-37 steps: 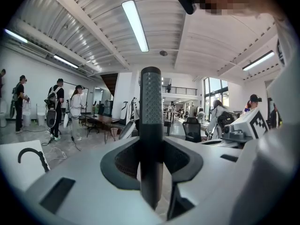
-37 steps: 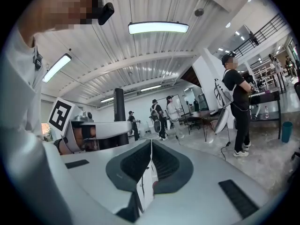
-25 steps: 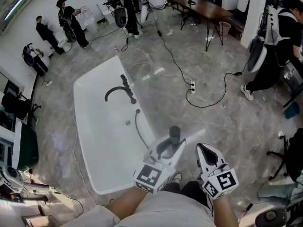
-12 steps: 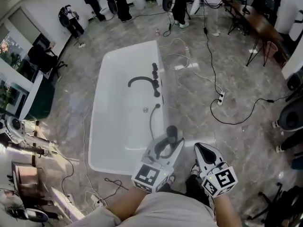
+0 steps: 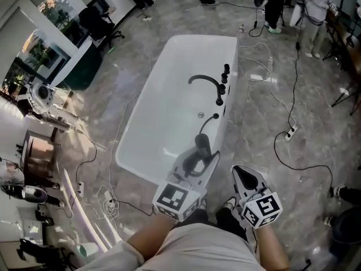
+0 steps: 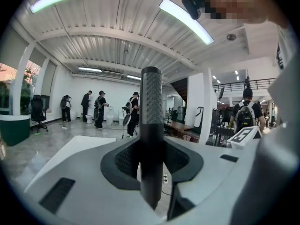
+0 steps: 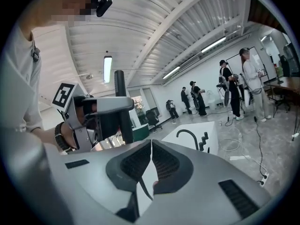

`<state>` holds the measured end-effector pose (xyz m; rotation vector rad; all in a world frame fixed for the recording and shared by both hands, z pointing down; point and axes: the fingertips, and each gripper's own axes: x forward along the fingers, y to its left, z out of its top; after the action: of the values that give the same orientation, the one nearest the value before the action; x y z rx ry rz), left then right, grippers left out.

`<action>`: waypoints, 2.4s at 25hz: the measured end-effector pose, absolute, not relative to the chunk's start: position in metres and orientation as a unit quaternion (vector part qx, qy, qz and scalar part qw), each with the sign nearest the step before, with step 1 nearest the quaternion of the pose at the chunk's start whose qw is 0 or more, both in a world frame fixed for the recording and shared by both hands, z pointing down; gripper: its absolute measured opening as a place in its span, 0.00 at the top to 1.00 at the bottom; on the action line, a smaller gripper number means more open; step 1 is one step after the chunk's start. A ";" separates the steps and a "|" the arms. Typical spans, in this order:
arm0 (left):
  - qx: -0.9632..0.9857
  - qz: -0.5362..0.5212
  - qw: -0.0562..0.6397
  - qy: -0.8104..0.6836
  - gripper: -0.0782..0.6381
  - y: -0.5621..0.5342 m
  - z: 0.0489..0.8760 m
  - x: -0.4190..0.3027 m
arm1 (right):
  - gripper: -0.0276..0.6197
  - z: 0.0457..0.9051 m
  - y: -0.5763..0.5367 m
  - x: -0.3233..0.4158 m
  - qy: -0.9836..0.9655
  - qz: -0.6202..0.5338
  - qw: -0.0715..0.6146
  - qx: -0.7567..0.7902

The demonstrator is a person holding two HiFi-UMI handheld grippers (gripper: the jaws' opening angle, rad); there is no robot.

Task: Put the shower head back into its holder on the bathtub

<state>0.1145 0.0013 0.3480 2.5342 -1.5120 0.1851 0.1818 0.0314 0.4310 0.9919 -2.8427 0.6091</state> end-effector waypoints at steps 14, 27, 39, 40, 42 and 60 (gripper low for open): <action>0.831 0.031 0.082 -0.549 0.72 -0.007 0.326 0.036 | 0.93 0.473 0.044 0.088 -0.947 0.186 0.096 0.243; 0.842 0.013 0.091 -0.531 0.72 -0.016 0.322 0.008 | 0.93 0.494 0.040 0.051 -0.942 0.169 0.121 0.264; 0.795 -0.078 0.201 -0.567 0.72 -0.066 0.333 -0.011 | 0.93 0.527 0.006 0.067 -0.945 0.182 0.167 0.215; 0.790 -0.092 0.212 -0.568 0.72 -0.071 0.332 -0.016 | 0.93 0.533 0.003 0.068 -0.944 0.184 0.174 0.212; 0.780 -0.118 0.232 -0.570 0.72 -0.079 0.333 -0.026 | 0.93 0.547 0.000 0.068 -0.942 0.188 0.187 0.207; 0.711 -0.327 0.362 -0.506 0.72 -0.125 0.315 -0.065 | 0.81 0.655 -0.033 0.049 -0.912 0.253 0.229 0.227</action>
<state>-0.0649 -0.1249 0.3151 1.8311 -1.3041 -0.8421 0.0488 -0.0332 0.6550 0.6252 -2.5115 0.6961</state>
